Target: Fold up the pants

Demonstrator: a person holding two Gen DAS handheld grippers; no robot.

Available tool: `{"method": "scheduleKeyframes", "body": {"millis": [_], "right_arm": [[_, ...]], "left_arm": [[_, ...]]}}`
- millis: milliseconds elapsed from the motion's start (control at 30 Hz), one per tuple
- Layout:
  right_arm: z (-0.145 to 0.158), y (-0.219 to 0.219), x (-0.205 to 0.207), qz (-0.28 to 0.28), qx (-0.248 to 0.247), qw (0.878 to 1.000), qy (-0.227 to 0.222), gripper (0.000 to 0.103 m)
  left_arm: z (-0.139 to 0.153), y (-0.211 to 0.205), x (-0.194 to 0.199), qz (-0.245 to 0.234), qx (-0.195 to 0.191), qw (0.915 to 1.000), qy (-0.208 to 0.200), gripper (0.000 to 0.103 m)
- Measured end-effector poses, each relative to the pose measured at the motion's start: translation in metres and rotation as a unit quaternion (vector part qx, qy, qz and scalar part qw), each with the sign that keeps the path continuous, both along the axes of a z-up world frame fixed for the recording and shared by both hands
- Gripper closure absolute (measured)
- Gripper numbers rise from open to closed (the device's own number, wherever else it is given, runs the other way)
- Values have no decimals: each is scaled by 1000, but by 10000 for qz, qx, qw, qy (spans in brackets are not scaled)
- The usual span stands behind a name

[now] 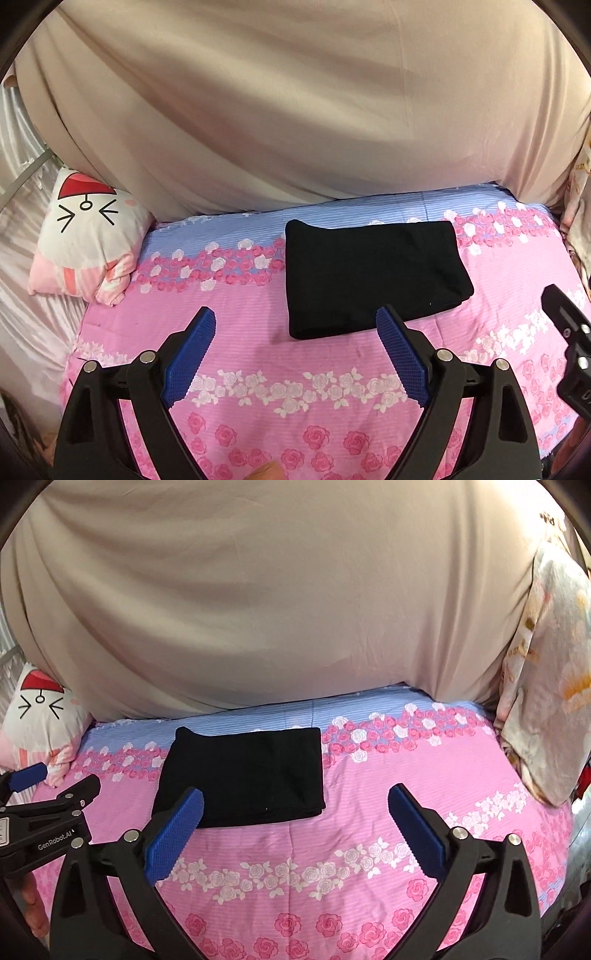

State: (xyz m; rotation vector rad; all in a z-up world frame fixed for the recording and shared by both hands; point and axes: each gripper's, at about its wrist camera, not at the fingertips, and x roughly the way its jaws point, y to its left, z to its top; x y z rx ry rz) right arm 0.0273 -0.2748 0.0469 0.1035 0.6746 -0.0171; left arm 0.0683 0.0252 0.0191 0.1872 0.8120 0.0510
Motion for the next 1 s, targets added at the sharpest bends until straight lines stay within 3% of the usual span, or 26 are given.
{"method": "scheduleKeyframes", "body": {"millis": [467, 1000], "right_arm": [[-8, 20, -3, 81, -103, 9998, 135, 5], [-9, 25, -6, 88, -179, 9997, 158, 5]], "left_arm": [[-6, 8, -4, -4, -294, 9994, 199, 16], [-4, 10, -8, 89, -263, 9995, 137, 16]]}}
